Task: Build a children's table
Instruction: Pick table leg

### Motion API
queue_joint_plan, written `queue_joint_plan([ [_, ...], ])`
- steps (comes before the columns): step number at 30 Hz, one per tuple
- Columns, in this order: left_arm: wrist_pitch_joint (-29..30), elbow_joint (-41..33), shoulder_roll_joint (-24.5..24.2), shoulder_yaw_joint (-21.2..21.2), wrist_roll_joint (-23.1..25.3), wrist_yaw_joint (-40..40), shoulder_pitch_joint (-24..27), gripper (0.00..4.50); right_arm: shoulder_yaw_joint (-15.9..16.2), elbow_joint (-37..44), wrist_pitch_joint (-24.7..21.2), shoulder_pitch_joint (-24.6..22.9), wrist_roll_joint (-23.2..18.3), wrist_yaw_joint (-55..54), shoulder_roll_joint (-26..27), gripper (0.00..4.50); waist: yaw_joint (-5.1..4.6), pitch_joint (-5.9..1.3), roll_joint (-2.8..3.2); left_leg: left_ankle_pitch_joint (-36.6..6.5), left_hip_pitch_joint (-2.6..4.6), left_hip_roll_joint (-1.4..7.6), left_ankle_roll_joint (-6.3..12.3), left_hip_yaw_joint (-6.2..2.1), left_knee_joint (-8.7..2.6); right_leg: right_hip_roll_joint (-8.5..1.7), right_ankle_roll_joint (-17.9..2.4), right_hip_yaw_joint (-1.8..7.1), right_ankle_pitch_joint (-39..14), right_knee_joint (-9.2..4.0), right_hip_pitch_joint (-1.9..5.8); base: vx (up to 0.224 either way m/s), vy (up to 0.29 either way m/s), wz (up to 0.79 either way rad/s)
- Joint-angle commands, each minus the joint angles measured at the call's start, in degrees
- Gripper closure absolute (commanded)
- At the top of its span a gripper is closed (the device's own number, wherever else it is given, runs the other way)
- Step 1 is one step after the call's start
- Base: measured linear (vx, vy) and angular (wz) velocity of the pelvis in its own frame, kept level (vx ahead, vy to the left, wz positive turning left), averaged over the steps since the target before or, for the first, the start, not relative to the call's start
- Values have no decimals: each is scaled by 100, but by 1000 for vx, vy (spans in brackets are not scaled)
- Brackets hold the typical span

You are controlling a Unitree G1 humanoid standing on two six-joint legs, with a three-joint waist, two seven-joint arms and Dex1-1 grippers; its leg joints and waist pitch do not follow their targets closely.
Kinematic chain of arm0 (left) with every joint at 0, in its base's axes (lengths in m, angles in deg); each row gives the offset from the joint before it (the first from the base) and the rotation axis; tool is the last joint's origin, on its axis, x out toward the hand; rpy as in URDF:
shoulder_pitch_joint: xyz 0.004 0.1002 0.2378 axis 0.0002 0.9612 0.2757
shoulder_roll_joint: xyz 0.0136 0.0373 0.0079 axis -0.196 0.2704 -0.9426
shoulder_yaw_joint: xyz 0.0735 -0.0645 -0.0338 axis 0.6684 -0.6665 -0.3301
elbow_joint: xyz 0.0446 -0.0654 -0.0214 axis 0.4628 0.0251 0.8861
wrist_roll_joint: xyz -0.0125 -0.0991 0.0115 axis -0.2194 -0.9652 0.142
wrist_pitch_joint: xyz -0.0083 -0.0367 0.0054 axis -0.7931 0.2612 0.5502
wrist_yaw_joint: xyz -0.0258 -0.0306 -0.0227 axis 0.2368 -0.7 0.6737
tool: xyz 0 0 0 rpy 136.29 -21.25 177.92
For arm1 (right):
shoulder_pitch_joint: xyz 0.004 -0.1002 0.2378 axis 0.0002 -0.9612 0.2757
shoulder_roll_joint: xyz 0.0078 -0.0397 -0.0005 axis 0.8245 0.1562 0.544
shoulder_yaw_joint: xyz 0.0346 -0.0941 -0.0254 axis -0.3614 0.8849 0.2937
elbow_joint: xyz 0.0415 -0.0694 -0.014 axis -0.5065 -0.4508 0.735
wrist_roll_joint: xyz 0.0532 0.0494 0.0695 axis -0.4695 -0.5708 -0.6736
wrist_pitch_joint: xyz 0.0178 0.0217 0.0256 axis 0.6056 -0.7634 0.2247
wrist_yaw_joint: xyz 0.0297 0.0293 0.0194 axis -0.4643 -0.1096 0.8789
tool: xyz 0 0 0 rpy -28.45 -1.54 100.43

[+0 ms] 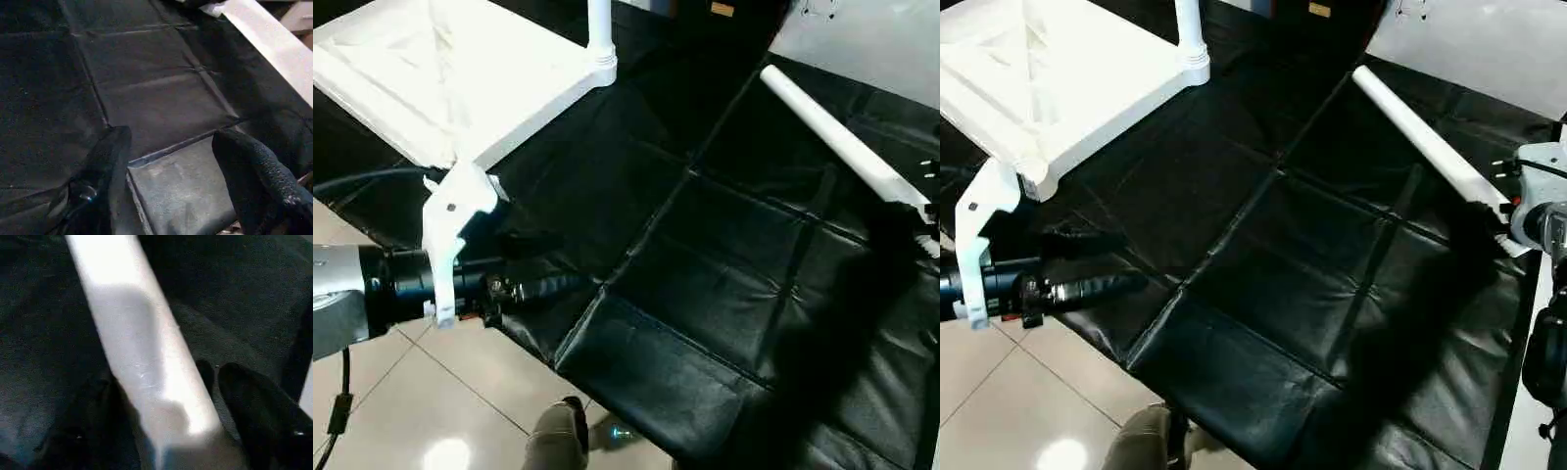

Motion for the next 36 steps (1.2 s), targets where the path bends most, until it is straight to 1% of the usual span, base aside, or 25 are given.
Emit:
queue_joint_plan([
  [1,-29,-53,-30,82,-42,-19,-1,149,76,-284,-199,-162,9,252,187,142,33,-404,13,-510,149,90,207,59,-341,-286,-2009,132,-144,-321,347,0,0,0],
  [2,-82,-17,4,140,9,-88,-48,149,82,-275,-210,-121,21,305,200,148,28,-414,-9,-535,149,93,208,61,-341,-289,-1992,136,-211,-320,351,0,0,0],
  [3,-108,0,7,158,15,-94,-53,149,72,-271,-216,-106,15,339,209,152,35,-422,27,-566,155,94,200,57,-341,-292,-1988,134,-257,-319,346,0,0,0],
  [5,-131,28,52,157,6,-141,-57,149,84,-266,-208,-87,25,444,210,182,22,-430,-9,-574,148,94,191,64,-339,-293,-1969,139,-275,-323,351,0,0,0],
  [9,-211,36,19,203,57,-118,-1,149,181,-259,-184,-67,114,610,188,203,26,-454,3,-584,156,95,194,66,-330,-287,-1962,136,-293,-318,341,0,0,0],
  [10,-247,41,1,231,90,-105,15,149,182,-256,-174,-54,114,641,188,224,26,-465,-9,-541,147,92,207,63,-324,-287,-1962,134,-259,-310,350,0,0,0],
  [14,-383,146,138,313,178,-222,-39,149,-31,-241,-142,68,-67,575,216,248,11,-502,-16,-453,149,89,250,72,-297,-280,-1980,138,-173,-289,350,0,0,0],
  [15,-465,202,210,363,234,-301,-54,149,-133,-230,-114,126,-157,564,233,248,-10,-531,-60,-417,150,91,267,82,-287,-274,-1977,139,-134,-283,363,0,0,0],
  [16,-488,222,240,380,259,-332,-60,149,-171,-226,-105,146,-193,558,240,254,1,-532,-42,-376,142,84,292,79,-277,-280,-1977,140,-107,-266,358,0,0,0],
  [18,-645,364,421,475,463,-521,-74,149,-395,-196,-90,290,-420,504,322,256,-14,-566,-44,-320,143,90,341,84,-255,-281,-1996,143,-31,-251,366,0,0,0],
  [19,-660,373,432,482,485,-537,-73,149,-414,-193,-90,303,-442,500,333,257,-29,-583,-76,-283,137,86,366,92,-246,-271,-2000,142,24,-239,375,0,0,0],
  [20,-773,450,521,558,651,-650,-66,149,-552,-170,-81,376,-599,445,415,258,-41,-620,-53,-250,129,79,413,94,-221,-279,-2020,138,36,-214,378,0,0,0],
  [22,-830,496,571,604,738,-715,-63,149,-627,-157,-63,404,-682,386,462,258,-48,-617,-48,-269,131,88,444,93,-213,-282,-2012,137,-14,-213,364,0,0,0],
  [24,-1098,783,881,738,1153,-1167,-74,149,-933,-1,123,507,-1018,73,785,259,-66,-687,-41,-170,146,94,466,102,-185,-271,-2046,134,121,-182,375,0,0,0],
  [25,-1174,847,940,796,1287,-1288,-79,149,-948,60,215,501,-1044,-21,869,259,-89,-723,-52,-185,149,99,482,107,-175,-270,-2057,129,156,-171,377,0,0,0],
  [27,-1374,1013,1111,869,1571,-1557,-85,149,-1062,265,283,485,-1203,-232,1113,259,-115,-767,-14,-107,140,94,499,98,-152,-273,-2045,122,272,-134,381,0,0,0],
  [28,-1480,1073,1196,920,1686,-1640,-78,149,-1118,320,282,473,-1273,-291,1193,259,-135,-810,-26,0,139,87,535,98,-129,-272,-2047,121,424,-111,403,0,0,0],
  [29,-1492,1090,1215,936,1727,-1684,-77,149,-1135,394,274,447,-1301,-324,1242,259,-129,-816,-21,59,138,81,560,100,-113,-271,-2060,118,493,-99,391,0,0,0],
  [30,-1531,1144,1277,986,1857,-1824,-74,149,-1186,633,247,364,-1391,-430,1398,259,-135,-846,-44,108,136,78,572,105,-102,-261,-2055,122,557,-89,410,0,0,0],
  [31,-1592,1245,1377,1078,2013,-1982,-74,149,-1210,1174,116,144,-1524,-519,1673,259,-127,-868,14,168,134,75,582,96,-80,-266,-2041,122,637,-58,406,0,0,0],
  [32,-1791,1423,1542,1250,2438,-2359,-29,149,-1246,3110,-327,-683,-1683,-1289,2445,259,-139,-815,25,219,109,64,627,108,-95,-235,-1918,147,729,-89,390,0,0,0],
  [33,-1873,1460,1574,1311,2569,-2430,-11,149,-1239,3660,-461,-932,-1731,-1471,2645,259,-100,-832,16,344,128,80,616,83,-106,-245,-1763,145,874,-80,410,0,0,0],
  [34,-2040,1476,1615,1366,2704,-2465,29,149,-1233,4402,-652,-1276,-1841,-1653,2933,259,-135,-911,34,497,148,72,606,67,-92,-240,-1667,120,1013,-31,399,0,0,0],
  [35,-2182,1485,1714,1374,2754,-2500,65,149,-1207,4968,-717,-1555,-1857,-1845,3165,259,-137,-943,48,504,161,67,559,63,-109,-236,-1575,119,947,-60,400,0,0,0],
  [36,-2377,1494,1765,1498,2933,-2581,108,149,-1075,6202,-943,-2107,-1800,-2309,3674,259,-138,-936,28,428,165,63,450,58,-142,-220,-1534,124,748,-101,396,0,0,0],
])
